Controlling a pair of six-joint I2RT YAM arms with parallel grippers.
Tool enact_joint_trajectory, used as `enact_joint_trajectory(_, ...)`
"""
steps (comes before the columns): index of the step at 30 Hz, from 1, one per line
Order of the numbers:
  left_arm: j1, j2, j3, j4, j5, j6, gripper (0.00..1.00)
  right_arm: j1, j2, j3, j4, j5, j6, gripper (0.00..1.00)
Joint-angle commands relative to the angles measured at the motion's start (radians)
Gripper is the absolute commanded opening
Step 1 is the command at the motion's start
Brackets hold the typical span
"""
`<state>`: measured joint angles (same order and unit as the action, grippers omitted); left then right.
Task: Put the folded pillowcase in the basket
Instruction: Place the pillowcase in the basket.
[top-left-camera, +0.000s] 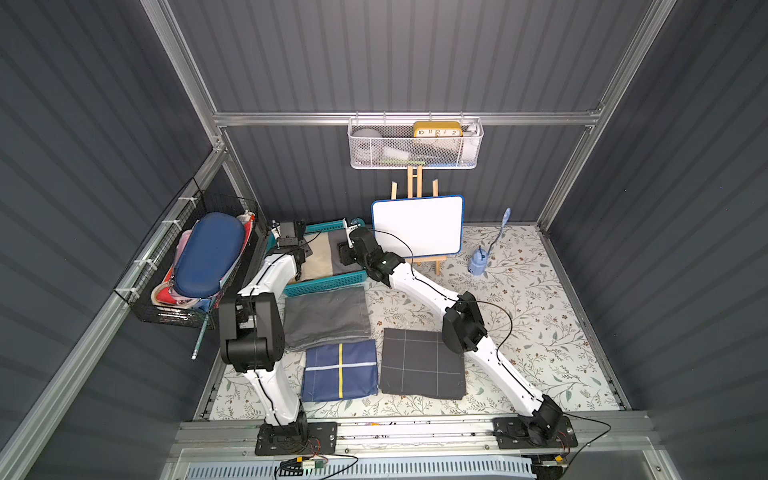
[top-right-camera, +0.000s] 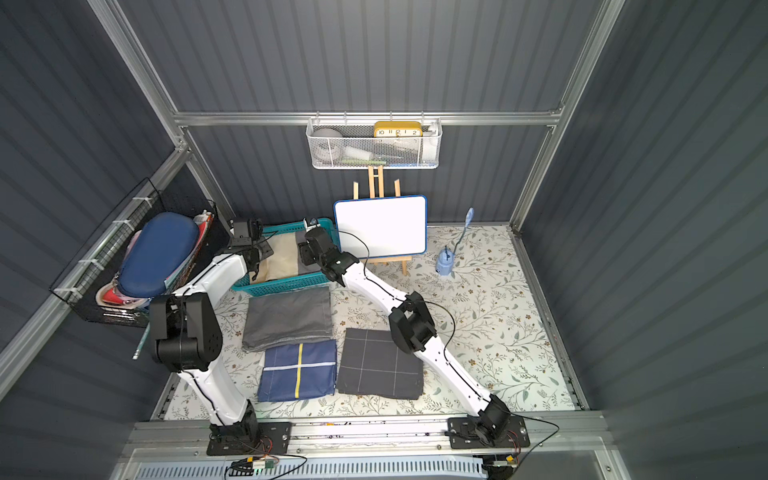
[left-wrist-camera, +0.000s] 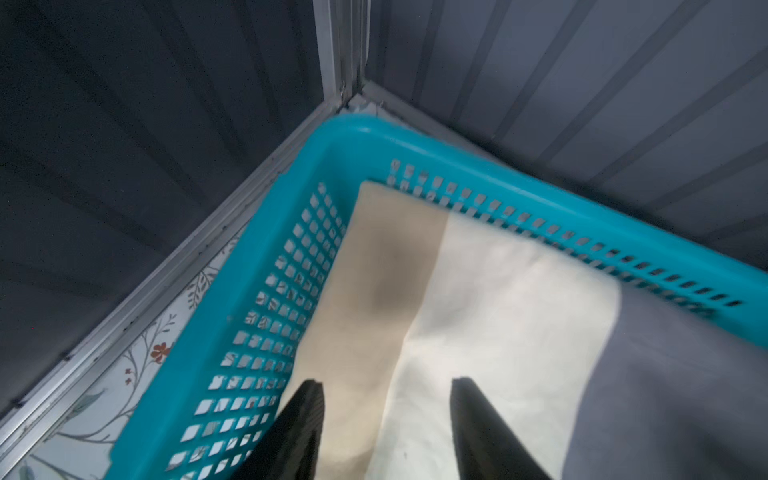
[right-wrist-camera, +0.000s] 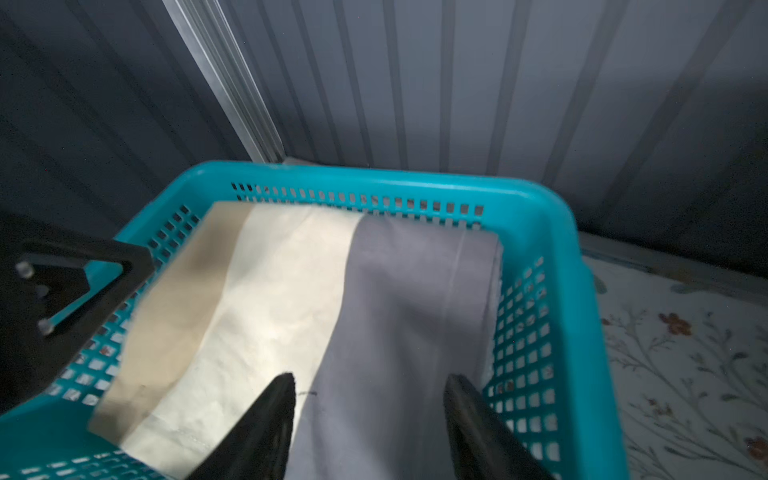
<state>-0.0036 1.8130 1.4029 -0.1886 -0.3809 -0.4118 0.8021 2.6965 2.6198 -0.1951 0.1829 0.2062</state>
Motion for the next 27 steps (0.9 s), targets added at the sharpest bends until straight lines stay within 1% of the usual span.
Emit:
enact_joint_trajectory(1,0.004,-0.056,-0.034,0.109,0.138,0.020,0.62,-0.008,-0.064,-0.034,0.008,0.010,0.036,0.61)
enact_joint_trajectory(4,0.004,-0.002,0.006,0.098,0.260,0.028,0.64,-0.007,-0.063,-0.030,0.001,-0.082,0.056,0.61)
enact_joint_trajectory(7,0.004,0.074,0.048,0.075,0.327,0.015,0.66,-0.007,-0.044,-0.024,-0.003,-0.165,0.073,0.61)
enact_joint_trajectory(8,0.005,0.098,0.063,0.060,0.331,0.017,0.67,-0.007,-0.030,-0.015,-0.009,-0.182,0.076,0.61)
enact_joint_trajectory(11,0.005,0.176,0.103,0.023,0.330,0.016,0.71,-0.007,0.011,0.009,-0.025,-0.193,0.084,0.61)
enact_joint_trajectory(17,0.020,0.276,0.127,-0.011,0.337,-0.002,0.73,-0.012,0.067,0.017,-0.056,-0.180,0.093,0.61)
enact_joint_trajectory(21,0.032,0.292,0.122,-0.022,0.316,-0.017,0.74,-0.027,0.079,0.017,-0.052,-0.182,0.116,0.61)
enact_joint_trajectory(27,0.047,0.258,0.096,-0.063,0.214,-0.067,0.76,-0.043,0.061,-0.002,-0.090,-0.127,0.118,0.61)
